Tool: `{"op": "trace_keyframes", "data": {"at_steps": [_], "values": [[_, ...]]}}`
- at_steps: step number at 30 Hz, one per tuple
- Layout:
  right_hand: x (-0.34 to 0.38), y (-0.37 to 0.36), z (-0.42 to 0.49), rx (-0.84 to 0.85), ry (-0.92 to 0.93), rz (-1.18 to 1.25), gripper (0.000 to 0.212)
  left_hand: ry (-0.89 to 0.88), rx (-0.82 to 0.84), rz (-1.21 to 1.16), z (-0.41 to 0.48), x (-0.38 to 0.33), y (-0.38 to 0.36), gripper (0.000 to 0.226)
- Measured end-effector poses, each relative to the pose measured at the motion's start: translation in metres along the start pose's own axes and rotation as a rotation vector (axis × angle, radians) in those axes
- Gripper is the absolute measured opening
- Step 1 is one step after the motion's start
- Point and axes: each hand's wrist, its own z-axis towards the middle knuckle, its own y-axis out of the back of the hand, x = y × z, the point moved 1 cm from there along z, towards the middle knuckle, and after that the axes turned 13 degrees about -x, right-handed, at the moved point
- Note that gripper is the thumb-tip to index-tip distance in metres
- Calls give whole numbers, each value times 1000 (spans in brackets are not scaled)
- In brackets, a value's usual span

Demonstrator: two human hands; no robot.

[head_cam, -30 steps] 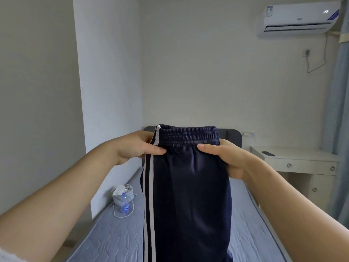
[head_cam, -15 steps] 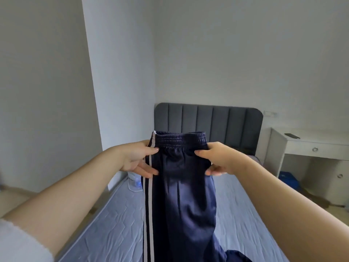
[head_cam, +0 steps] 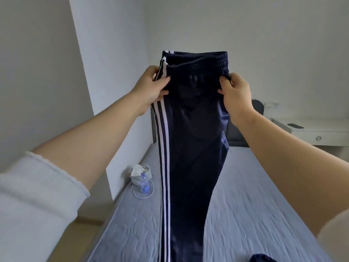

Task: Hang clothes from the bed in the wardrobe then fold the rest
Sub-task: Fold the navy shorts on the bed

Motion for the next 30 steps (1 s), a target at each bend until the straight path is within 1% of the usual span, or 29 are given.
{"op": "trace_keyframes", "data": {"at_steps": [2,4,7,9,11,13,15,16,18,20,21,24,26,28,30], "values": [[15,-4,-3,-16,30,30,19,-47,-10,-19,0,-10,13,8],[25,-3,-11,-12,46,68,24,-81,-28,-31,-7,-15,25,11],[32,4,-34,44,29,87,31,-99,-49,-18,-30,-17,40,13],[29,14,-54,88,1,65,25,-64,-55,-18,-54,-12,47,14],[22,28,-78,113,-17,24,20,-16,-52,-4,-84,-1,49,14],[13,45,-103,136,-60,-6,27,46,-43,45,-117,11,49,13],[0,60,-129,177,-143,-45,35,132,-55,125,-152,25,48,12],[-9,66,-142,200,-187,-62,34,171,-63,166,-169,34,47,12],[-29,79,-170,242,-278,-68,24,237,-60,218,-203,55,47,9],[-49,94,-201,288,-356,-92,31,303,-28,253,-238,77,47,8],[-59,104,-217,309,-390,-122,33,344,-12,258,-257,88,47,8],[-90,133,-263,361,-497,-193,22,471,46,238,-311,122,45,9],[-112,151,-291,392,-584,-228,19,545,112,233,-343,141,39,8],[-132,162,-315,415,-664,-264,23,621,147,226,-368,160,35,8],[-150,168,-334,433,-729,-286,24,698,137,227,-383,180,31,8]]}}
